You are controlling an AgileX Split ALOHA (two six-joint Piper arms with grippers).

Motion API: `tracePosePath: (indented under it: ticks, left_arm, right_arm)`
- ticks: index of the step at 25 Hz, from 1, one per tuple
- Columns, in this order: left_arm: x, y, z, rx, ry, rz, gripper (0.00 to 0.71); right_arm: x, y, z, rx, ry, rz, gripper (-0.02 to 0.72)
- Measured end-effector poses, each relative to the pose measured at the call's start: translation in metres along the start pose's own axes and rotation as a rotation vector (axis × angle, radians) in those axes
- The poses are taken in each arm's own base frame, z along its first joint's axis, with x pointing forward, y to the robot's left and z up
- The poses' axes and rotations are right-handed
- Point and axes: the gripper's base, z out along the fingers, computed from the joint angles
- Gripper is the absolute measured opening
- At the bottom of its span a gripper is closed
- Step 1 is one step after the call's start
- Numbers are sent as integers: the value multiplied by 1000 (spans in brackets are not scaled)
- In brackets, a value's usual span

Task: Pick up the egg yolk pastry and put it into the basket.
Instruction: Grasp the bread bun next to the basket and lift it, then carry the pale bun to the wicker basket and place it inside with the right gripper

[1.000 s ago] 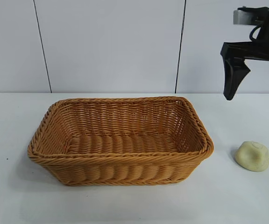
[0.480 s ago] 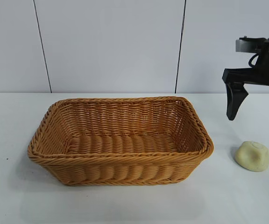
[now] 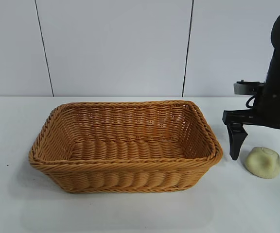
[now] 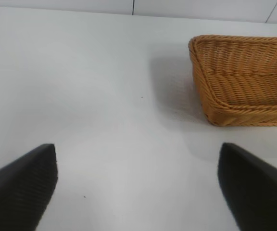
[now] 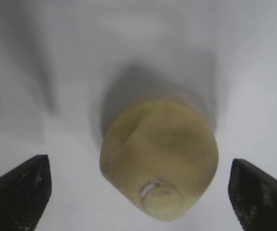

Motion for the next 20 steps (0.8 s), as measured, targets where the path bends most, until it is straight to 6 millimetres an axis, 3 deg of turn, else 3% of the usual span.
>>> tracePosePath:
  ticks: [3, 5, 10, 20]
  left_arm:
    - [0, 0, 0, 0, 0, 0, 666]
    - [0, 0, 0, 0, 0, 0, 666]
    - [0, 0, 0, 0, 0, 0, 666]
    - [0, 0, 0, 0, 0, 0, 666]
  right_arm:
    - [1, 0, -1, 1, 5, 0, 248]
    - [2, 0, -8, -1, -3, 0, 205]
    - [4, 0, -38, -14, -79, -3, 179]
    - [26, -2, -125, -52, -294, -16, 178]
